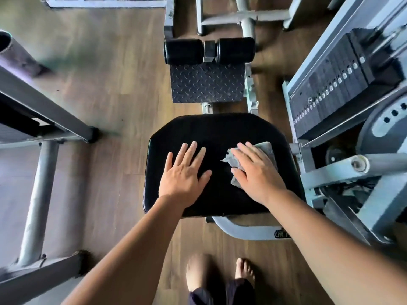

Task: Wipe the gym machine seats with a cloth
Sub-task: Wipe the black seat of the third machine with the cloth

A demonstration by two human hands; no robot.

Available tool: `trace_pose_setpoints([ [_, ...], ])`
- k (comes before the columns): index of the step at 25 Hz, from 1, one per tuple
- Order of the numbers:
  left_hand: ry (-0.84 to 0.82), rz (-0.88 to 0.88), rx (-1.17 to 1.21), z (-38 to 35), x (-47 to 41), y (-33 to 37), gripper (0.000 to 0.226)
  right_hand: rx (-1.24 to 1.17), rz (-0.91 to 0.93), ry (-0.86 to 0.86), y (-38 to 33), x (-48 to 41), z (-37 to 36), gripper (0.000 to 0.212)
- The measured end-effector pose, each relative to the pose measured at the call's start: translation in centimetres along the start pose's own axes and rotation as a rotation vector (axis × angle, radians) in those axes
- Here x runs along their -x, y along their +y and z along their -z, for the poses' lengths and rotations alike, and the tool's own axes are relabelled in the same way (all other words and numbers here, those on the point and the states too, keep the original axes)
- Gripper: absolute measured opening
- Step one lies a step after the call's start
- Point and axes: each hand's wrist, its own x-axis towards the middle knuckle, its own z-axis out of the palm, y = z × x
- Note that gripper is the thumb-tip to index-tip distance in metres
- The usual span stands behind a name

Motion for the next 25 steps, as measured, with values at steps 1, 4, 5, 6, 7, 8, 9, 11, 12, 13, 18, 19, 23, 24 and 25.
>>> trace_pose_setpoints([
  [1,0.02,0.001,-0.008,-0.5,0.0,-0.1,0.068,0.024,-0.002,-0.013,0.1,0.0,-0.4,0.06],
  [4,0.04,-0.002,-0.019,-0.7,0.1,-0.3,0.068,0.098,-0.036,-0.067,-0.5,1.0,-0.8,0.068],
  [5,0.04,-0.001,-0.023,-0.6,0.1,-0.3,0.068,0.107,-0.023,-0.089,-0.6,1.1,-0.6,0.069],
  [6,0.036,0.0,-0.025,-0.6,0.0,-0.3,0.068,0.105,-0.004,-0.116,-0.2,0.5,-0.4,0.069],
  [7,0.033,-0.001,-0.028,-0.6,0.0,-0.3,0.068,0.108,0.005,-0.134,0.5,-0.9,-0.1,0.069],
  [8,0.032,-0.003,-0.031,-0.7,0.1,-0.3,0.068,0.111,-0.005,-0.143,1.1,-3.0,0.0,0.069],
  [9,0.031,-0.003,-0.034,-0.7,0.1,-0.2,0.068,0.112,-0.039,-0.138,1.6,-5.5,0.3,0.069],
  [11,0.031,0.0,-0.033,-0.6,0.1,-0.3,0.067,0.103,-0.146,-0.127,1.8,-9.2,0.8,0.07],
  [12,0.029,0.002,-0.034,-0.6,0.1,-0.3,0.067,0.094,-0.174,-0.117,1.3,-9.4,0.7,0.07],
  [13,0.028,0.002,-0.035,-0.6,0.1,-0.3,0.067,0.097,-0.161,-0.111,0.6,-8.0,0.5,0.07],
  [18,0.043,0.003,-0.042,-0.7,0.1,-0.3,0.068,0.123,0.119,-0.165,-0.5,2.7,0.4,0.068],
  [19,0.045,0.002,-0.043,-0.7,0.1,-0.3,0.068,0.126,0.119,-0.159,0.7,0.7,0.4,0.066],
  [23,0.046,0.005,-0.06,-0.9,0.1,-0.3,0.068,0.115,-0.152,-0.119,3.6,-11.7,1.4,0.067],
  [24,0.049,0.006,-0.06,-0.9,0.0,-0.3,0.068,0.116,-0.206,-0.108,3.5,-12.8,1.4,0.068],
  [25,0.048,0.006,-0.059,-0.9,0.0,-0.3,0.068,0.111,-0.217,-0.096,2.9,-12.4,1.2,0.069],
])
